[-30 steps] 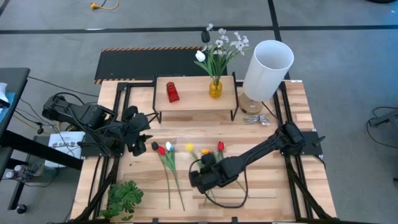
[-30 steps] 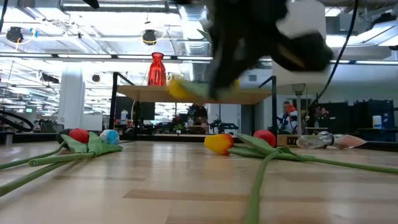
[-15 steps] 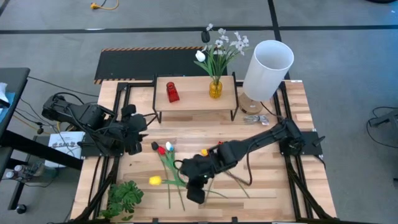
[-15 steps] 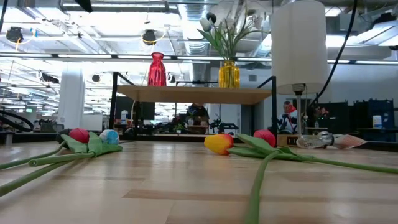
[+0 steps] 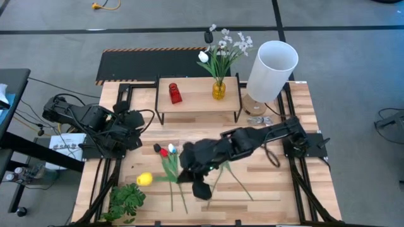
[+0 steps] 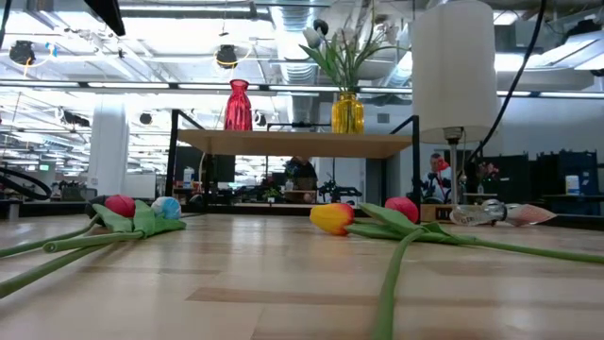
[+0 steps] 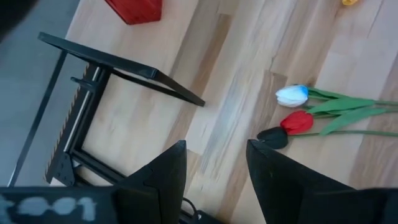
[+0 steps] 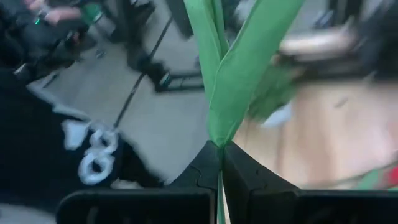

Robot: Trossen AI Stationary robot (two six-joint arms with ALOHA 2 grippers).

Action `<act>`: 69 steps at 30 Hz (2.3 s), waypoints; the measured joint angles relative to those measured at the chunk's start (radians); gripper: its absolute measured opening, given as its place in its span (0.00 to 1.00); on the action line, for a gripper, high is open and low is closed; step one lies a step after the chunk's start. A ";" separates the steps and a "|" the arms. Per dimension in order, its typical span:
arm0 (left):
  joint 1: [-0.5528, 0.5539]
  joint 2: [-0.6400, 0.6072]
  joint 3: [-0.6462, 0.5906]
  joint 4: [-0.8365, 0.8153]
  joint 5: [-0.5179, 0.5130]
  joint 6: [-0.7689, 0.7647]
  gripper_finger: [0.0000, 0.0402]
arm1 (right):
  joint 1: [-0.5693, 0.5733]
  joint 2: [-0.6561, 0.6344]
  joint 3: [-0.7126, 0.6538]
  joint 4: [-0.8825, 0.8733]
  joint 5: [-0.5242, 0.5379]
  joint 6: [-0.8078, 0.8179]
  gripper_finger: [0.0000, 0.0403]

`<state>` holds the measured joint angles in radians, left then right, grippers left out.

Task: Pick and place flowers into a vace then onto a shelf
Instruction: Put the left yellow tulip into the yellow flower vase

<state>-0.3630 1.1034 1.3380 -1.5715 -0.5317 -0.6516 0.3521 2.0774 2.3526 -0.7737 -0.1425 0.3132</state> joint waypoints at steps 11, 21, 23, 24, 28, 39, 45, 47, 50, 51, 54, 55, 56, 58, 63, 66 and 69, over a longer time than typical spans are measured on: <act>0.000 0.000 0.000 0.000 0.008 -0.017 0.39 | -0.006 -0.131 -0.006 0.138 0.756 -0.338 0.00; 0.000 0.000 0.000 0.021 0.008 -0.016 0.39 | -0.051 -0.127 -0.007 0.419 1.374 -0.671 0.00; 0.000 0.000 0.000 0.021 0.001 -0.016 0.39 | -0.070 -0.127 -0.007 0.422 1.437 -0.680 0.00; 0.000 0.000 0.000 0.021 0.000 -0.015 0.39 | -0.079 -0.129 -0.007 0.423 1.468 -0.680 0.00; 0.000 0.000 0.000 0.021 -0.005 -0.015 0.39 | -0.108 -0.135 -0.007 0.419 1.561 -0.654 0.00; 0.000 0.000 0.000 0.021 -0.006 -0.013 0.39 | -0.068 -0.131 -0.007 -0.080 1.713 -0.032 0.00; 0.000 0.000 0.000 0.022 -0.007 0.004 0.39 | 0.023 -0.130 -0.086 -0.450 1.718 0.551 0.00; 0.000 0.000 0.000 0.027 -0.007 0.014 0.39 | 0.030 -0.123 -0.136 -0.445 1.713 0.575 0.00; 0.000 0.000 0.000 0.058 -0.008 0.031 0.39 | 0.011 -0.123 -0.193 -0.406 1.711 0.578 0.00; 0.000 0.000 0.000 0.069 -0.008 0.039 0.39 | -0.005 -0.128 -0.218 -0.377 1.715 0.578 0.00; 0.000 0.000 0.000 0.091 -0.008 0.058 0.39 | -0.063 -0.124 -0.288 -0.324 1.715 0.579 0.00; 0.000 0.000 0.000 0.098 -0.008 0.063 0.39 | -0.085 -0.121 -0.304 -0.318 1.710 0.579 0.00; 0.000 0.000 0.000 0.104 -0.008 0.065 0.39 | -0.107 -0.120 -0.314 -0.310 1.708 0.579 0.00; 0.000 0.000 0.000 0.109 -0.008 0.066 0.39 | -0.150 -0.124 -0.318 -0.293 1.712 0.579 0.00; 0.000 0.000 0.000 0.114 -0.009 0.064 0.39 | -0.242 -0.126 -0.316 -0.280 1.714 0.578 0.00; 0.000 0.000 0.000 0.115 -0.011 0.065 0.39 | -0.286 -0.130 -0.300 -0.279 1.715 0.570 0.01; 0.000 0.000 0.000 0.114 -0.019 0.065 0.39 | -0.323 -0.131 -0.297 -0.279 1.714 0.567 0.01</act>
<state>-0.3630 1.1034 1.3380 -1.4570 -0.5504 -0.5865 0.0296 1.9469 2.0552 -1.0531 1.5717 0.8797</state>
